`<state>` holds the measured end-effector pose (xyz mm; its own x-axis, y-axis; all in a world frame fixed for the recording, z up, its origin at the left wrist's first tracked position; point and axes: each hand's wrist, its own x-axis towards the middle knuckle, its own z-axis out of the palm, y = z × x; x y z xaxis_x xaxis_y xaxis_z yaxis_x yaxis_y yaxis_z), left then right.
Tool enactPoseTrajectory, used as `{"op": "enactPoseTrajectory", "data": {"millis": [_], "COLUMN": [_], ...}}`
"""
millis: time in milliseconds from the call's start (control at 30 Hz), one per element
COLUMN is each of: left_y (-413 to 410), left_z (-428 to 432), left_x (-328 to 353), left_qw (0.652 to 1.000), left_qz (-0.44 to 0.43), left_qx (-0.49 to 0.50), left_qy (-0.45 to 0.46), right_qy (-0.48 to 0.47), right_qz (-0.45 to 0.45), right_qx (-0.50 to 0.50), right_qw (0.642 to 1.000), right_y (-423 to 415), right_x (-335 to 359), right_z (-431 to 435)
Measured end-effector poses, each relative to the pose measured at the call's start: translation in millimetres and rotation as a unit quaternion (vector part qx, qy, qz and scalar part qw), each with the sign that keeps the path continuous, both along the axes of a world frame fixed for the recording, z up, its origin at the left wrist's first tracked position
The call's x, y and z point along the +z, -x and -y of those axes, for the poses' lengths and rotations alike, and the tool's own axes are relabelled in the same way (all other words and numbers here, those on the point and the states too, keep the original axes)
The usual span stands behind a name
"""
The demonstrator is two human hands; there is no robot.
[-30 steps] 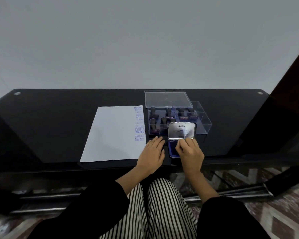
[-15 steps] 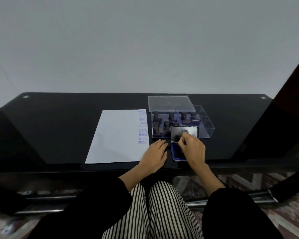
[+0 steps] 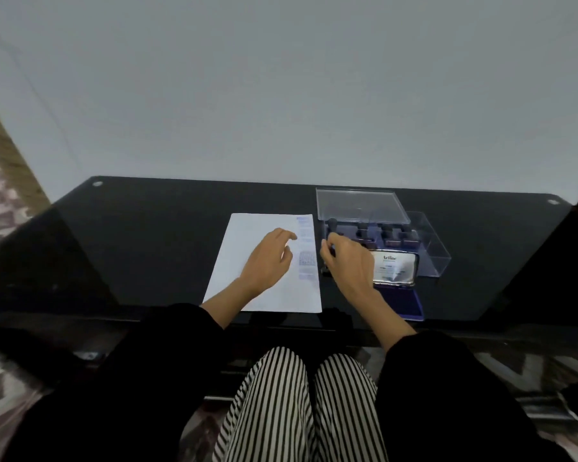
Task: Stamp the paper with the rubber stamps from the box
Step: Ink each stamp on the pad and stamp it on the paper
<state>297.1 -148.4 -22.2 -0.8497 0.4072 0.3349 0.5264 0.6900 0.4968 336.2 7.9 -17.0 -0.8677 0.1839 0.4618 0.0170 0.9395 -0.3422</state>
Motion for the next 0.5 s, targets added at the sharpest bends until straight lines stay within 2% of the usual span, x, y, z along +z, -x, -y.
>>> {"op": "enactPoseTrajectory", "data": {"millis": [100,233,500], "left_y": [6,11,18], "left_z": [13,17,10], "left_x": [-10,-25,-48], "left_qw": [0.999,0.997,0.992], "left_qz": [0.028,0.055,0.059], "left_qx": [0.028,0.036,0.036], "left_qy": [0.021,0.037,0.102], "right_qy": [0.002,0.004,-0.032], "right_qz": [0.01,-0.022,-0.051], "right_qx": [0.004,0.0,0.005], "right_qw": [1.0,1.0,0.998], "right_y": [10,17,30], "right_x": [-6,-19,-37], "right_z": [15,27,34]}}
